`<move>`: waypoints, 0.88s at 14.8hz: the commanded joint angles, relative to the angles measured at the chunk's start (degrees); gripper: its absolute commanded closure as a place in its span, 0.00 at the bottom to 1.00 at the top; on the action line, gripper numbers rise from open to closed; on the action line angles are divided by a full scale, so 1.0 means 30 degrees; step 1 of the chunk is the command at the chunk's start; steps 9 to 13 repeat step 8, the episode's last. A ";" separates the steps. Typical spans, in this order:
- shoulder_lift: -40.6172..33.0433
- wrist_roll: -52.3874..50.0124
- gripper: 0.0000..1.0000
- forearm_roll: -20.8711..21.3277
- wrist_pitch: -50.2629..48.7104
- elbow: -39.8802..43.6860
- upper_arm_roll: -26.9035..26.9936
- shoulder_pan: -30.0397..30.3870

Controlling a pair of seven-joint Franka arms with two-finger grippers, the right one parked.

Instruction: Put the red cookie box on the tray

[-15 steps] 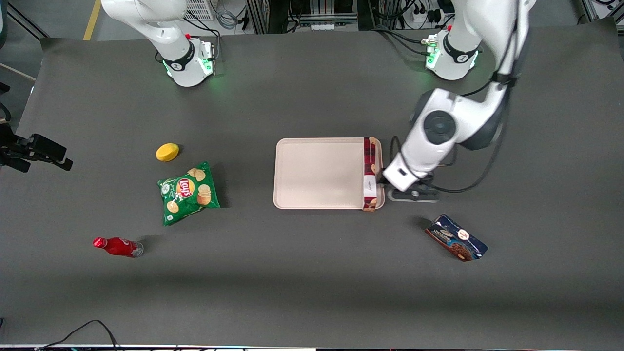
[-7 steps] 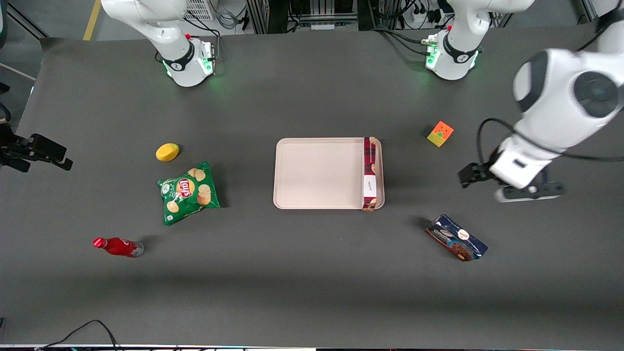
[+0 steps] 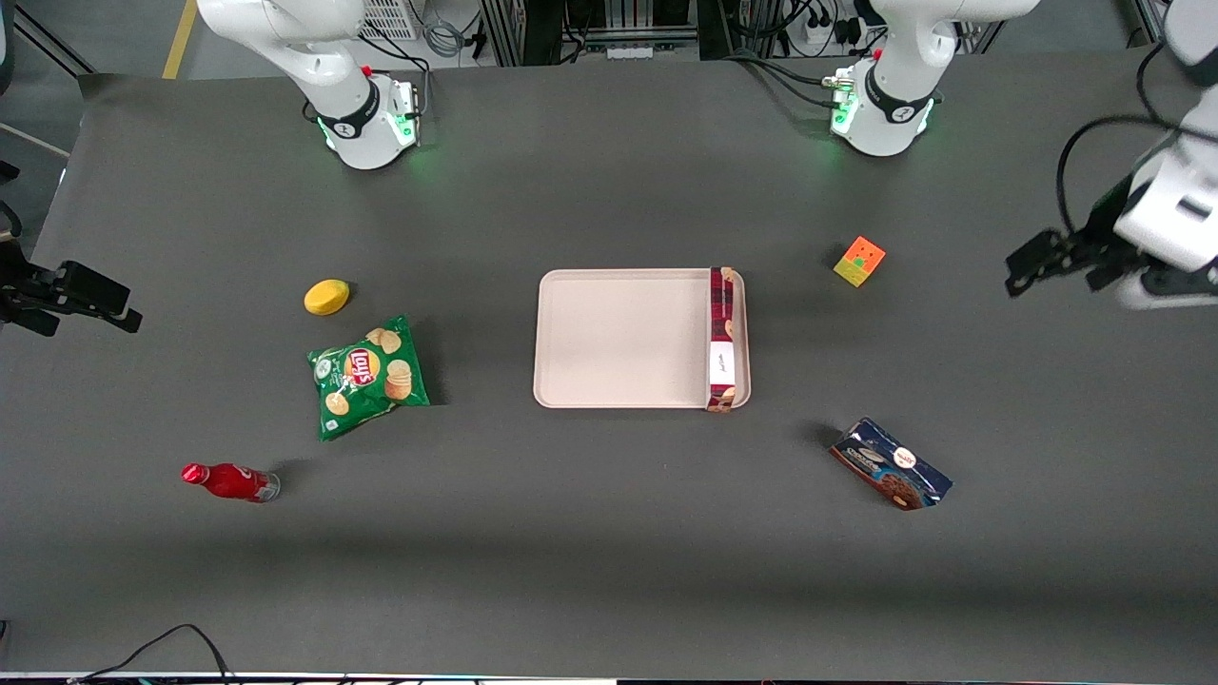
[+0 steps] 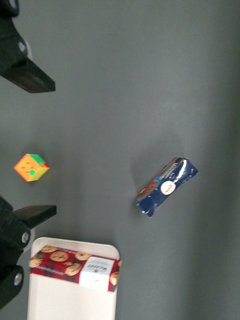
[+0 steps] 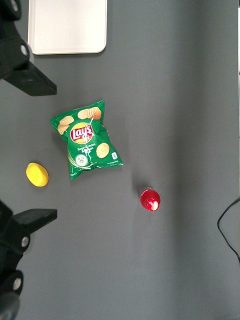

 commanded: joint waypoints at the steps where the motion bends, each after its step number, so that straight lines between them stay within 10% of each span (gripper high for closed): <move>1: -0.0349 0.0308 0.00 0.0250 -0.3347 0.2281 -0.0335 0.0163; 13: -0.0202 0.1333 0.00 0.0308 -0.4792 0.3227 -0.0276 0.0163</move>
